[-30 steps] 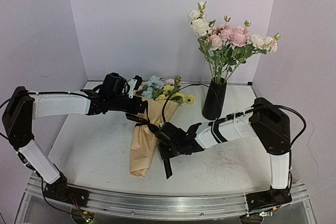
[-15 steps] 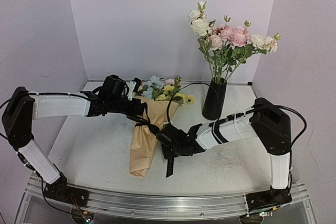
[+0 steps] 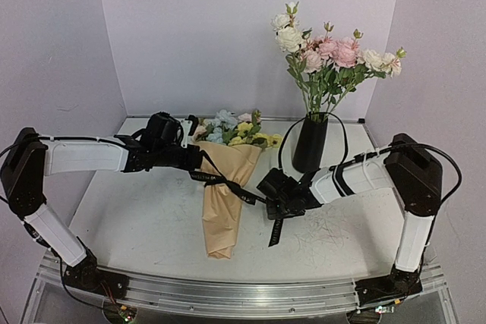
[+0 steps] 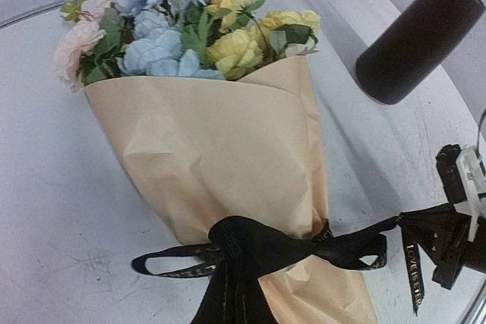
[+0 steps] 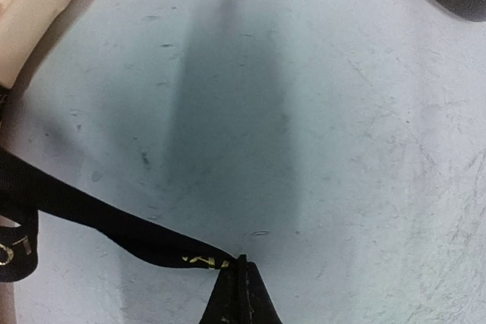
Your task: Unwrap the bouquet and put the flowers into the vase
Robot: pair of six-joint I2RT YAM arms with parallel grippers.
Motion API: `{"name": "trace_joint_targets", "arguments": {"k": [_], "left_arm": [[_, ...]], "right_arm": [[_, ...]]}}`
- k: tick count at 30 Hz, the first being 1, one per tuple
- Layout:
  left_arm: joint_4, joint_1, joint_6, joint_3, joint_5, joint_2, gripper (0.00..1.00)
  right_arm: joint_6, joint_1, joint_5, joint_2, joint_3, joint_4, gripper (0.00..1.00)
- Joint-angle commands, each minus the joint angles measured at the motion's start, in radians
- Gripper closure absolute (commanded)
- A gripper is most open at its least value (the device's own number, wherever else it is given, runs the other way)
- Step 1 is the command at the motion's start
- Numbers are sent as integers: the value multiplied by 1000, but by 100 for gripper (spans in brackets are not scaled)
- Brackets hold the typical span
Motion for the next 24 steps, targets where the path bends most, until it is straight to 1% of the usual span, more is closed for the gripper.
{"name": "trace_joint_targets", "arguments": {"k": [1, 9, 17, 24], "left_arm": [[3, 7, -55, -27, -149, -72, 100], [-11, 63, -145, -101, -217, -118, 100], [-12, 155, -210, -168, -194, -185, 100], [-25, 207, -275, -226, -294, -275, 100]], "right_arm": [[14, -43, 49, -69, -53, -87, 100], [-4, -111, 84, -140, -110, -86, 100], [-21, -181, 113, -207, -171, -86, 100], [-24, -263, 136, -287, -232, -86, 100]]}}
